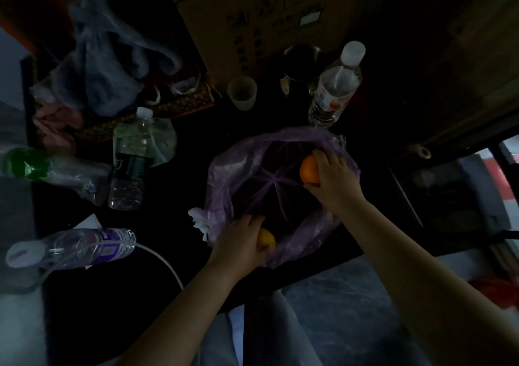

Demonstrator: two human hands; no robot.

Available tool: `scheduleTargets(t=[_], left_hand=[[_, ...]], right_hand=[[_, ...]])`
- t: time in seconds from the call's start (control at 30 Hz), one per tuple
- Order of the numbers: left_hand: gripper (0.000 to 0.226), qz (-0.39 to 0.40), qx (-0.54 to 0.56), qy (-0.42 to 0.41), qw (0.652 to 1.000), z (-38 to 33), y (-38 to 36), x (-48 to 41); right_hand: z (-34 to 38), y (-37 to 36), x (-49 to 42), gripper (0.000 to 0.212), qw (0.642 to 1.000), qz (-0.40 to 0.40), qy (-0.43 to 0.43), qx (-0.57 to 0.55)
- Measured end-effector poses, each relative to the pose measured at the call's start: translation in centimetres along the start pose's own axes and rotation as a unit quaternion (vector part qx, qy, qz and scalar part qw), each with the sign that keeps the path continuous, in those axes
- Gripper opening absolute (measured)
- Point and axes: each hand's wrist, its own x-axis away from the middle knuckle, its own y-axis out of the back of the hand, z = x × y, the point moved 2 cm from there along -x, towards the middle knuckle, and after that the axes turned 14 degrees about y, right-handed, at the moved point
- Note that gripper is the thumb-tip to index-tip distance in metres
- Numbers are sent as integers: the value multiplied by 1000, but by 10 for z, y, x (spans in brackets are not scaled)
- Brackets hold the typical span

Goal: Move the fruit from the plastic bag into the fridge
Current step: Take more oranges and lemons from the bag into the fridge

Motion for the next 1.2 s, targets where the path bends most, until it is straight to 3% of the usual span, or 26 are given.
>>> scheduleTargets(t=[0.33,0.7,0.83,1.03,1.2], left_hand=[[54,-8,-26,-12,1000,1,-4,2],[49,-126,63,-39,989,8,-3,2],[24,-188,58,-96,976,2,0,5],[7,-152,84,-44,984,3,-1,-2],[20,-117,64,-10,991,7,-4,-7]], right_hand=[[18,4,11,84,997,-49,55,-21],[47,-16,32,81,993,-49,91,-61],[54,-20,36,82,993,-40,93,-66],[57,-23,42,85,993,-36,83,-78],[60,-29,46,83,993,-43,83,-78]])
